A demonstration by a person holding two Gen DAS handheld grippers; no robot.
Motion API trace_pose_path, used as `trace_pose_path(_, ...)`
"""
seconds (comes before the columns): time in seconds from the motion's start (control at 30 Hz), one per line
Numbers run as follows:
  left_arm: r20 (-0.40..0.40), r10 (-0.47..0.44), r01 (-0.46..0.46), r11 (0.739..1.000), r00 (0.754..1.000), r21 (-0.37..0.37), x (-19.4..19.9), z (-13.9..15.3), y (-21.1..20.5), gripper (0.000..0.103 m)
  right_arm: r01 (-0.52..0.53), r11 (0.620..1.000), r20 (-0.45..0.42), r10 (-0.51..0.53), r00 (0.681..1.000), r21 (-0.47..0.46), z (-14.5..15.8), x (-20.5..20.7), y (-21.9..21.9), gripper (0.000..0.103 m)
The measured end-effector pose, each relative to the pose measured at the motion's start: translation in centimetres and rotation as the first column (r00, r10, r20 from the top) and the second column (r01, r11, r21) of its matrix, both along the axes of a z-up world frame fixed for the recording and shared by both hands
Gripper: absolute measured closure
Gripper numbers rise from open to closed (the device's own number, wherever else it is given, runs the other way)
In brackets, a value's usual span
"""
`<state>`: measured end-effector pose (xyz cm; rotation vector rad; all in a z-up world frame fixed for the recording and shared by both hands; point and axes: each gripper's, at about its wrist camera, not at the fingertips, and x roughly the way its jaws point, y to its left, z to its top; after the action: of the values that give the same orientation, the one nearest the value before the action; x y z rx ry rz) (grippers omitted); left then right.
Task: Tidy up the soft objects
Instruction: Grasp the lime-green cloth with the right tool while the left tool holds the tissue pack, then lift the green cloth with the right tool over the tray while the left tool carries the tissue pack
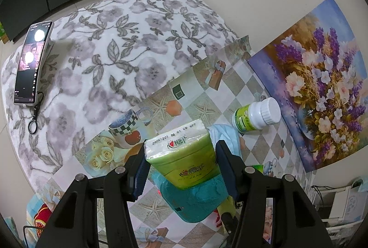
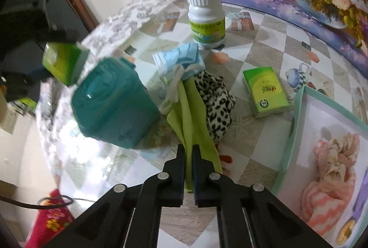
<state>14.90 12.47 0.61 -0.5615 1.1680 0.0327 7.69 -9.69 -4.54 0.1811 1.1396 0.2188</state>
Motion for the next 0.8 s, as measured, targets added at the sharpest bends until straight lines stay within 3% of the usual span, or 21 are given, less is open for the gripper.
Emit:
trace_pose_path(0.23,0.008,-0.012,0.012,1.000,1.000,0.003,0.0,0.3,-0.3,0.046,0.036,0.986,0.026,-0.041,0.999,0.162,1.6,0.2,-1.0,0.099)
trace_pose_path(0.53,0.033,-0.020,0.019,1.000,0.999,0.012,-0.4,1.3,-0.5,0.046,0.053,0.935,0.093,-0.091,0.991,0.352,4.6,0.0,-2.7,0.100)
trace_pose_path(0.8,0.073,-0.037,0.036,0.999,0.997,0.023,-1.0,2.9,-1.0,0.046,0.043,0.892,0.179,-0.138,0.974,0.450,8.4,-1.3,-4.3,0.100)
